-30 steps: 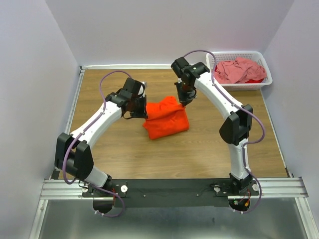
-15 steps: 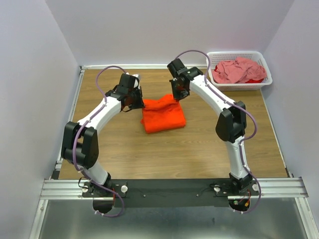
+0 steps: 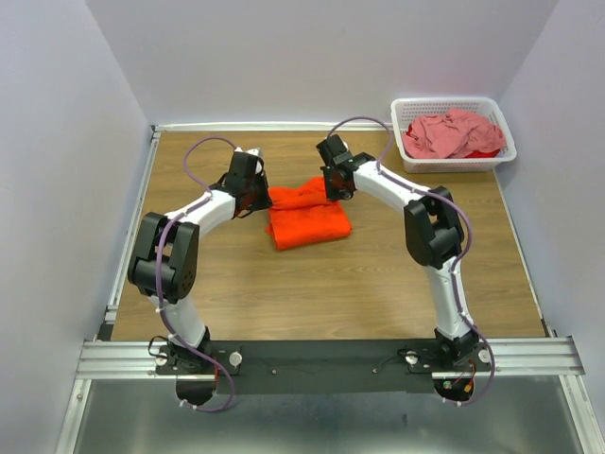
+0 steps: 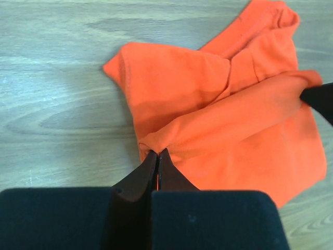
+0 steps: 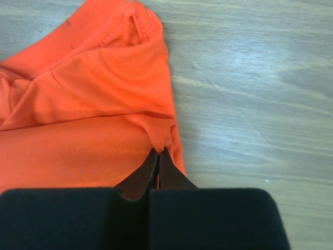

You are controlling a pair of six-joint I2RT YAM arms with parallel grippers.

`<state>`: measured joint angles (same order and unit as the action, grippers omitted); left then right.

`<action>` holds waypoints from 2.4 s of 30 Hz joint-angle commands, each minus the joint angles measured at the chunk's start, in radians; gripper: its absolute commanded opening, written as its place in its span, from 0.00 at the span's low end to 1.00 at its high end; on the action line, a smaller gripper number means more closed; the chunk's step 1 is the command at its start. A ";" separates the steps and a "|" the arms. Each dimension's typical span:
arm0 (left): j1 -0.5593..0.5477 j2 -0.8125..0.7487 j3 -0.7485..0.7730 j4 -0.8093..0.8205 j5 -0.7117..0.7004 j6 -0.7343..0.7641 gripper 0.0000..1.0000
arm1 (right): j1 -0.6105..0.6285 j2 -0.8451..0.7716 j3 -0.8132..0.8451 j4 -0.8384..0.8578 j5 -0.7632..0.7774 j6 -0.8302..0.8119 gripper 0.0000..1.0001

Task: Fold and stack the t-shirts
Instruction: Fold the tshirt

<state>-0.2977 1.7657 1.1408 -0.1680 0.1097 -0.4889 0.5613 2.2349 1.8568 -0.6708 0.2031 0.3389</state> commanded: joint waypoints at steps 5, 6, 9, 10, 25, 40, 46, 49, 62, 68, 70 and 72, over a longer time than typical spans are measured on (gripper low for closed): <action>0.019 -0.002 -0.062 0.162 -0.079 -0.016 0.00 | -0.008 -0.044 -0.126 0.238 0.073 0.026 0.01; 0.020 -0.014 -0.072 0.163 -0.081 -0.016 0.00 | -0.008 -0.063 -0.146 0.253 0.076 0.026 0.01; 0.019 -0.043 -0.090 0.197 -0.082 -0.016 0.00 | -0.008 -0.101 -0.159 0.266 0.073 0.028 0.01; 0.020 -0.048 -0.098 0.202 -0.082 -0.016 0.00 | -0.008 -0.110 -0.162 0.270 0.070 0.028 0.01; 0.035 -0.026 -0.141 0.335 -0.102 -0.060 0.00 | -0.008 -0.081 -0.145 0.364 0.068 -0.009 0.06; 0.057 -0.078 -0.162 0.364 -0.199 -0.056 0.60 | -0.014 -0.050 -0.077 0.413 0.003 -0.067 0.48; 0.034 -0.253 -0.196 0.299 -0.202 0.007 0.79 | -0.014 -0.176 -0.165 0.413 -0.114 -0.097 0.58; -0.017 -0.305 -0.220 0.262 -0.168 0.024 0.70 | -0.014 -0.213 -0.217 0.415 -0.198 -0.100 0.56; -0.034 -0.034 -0.073 0.309 -0.041 0.021 0.20 | -0.026 -0.045 -0.111 0.435 -0.410 -0.161 0.40; 0.009 0.196 0.126 0.280 -0.019 0.044 0.20 | -0.061 0.104 0.030 0.438 -0.422 -0.164 0.40; 0.043 0.262 0.161 0.265 -0.012 0.038 0.20 | -0.076 0.149 0.080 0.438 -0.422 -0.149 0.40; 0.068 0.287 0.183 0.260 0.002 0.026 0.20 | -0.087 0.164 0.108 0.439 -0.422 -0.133 0.40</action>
<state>-0.2722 1.9949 1.2942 0.1215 0.0753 -0.4637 0.5018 2.3589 1.8950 -0.2443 -0.1982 0.1905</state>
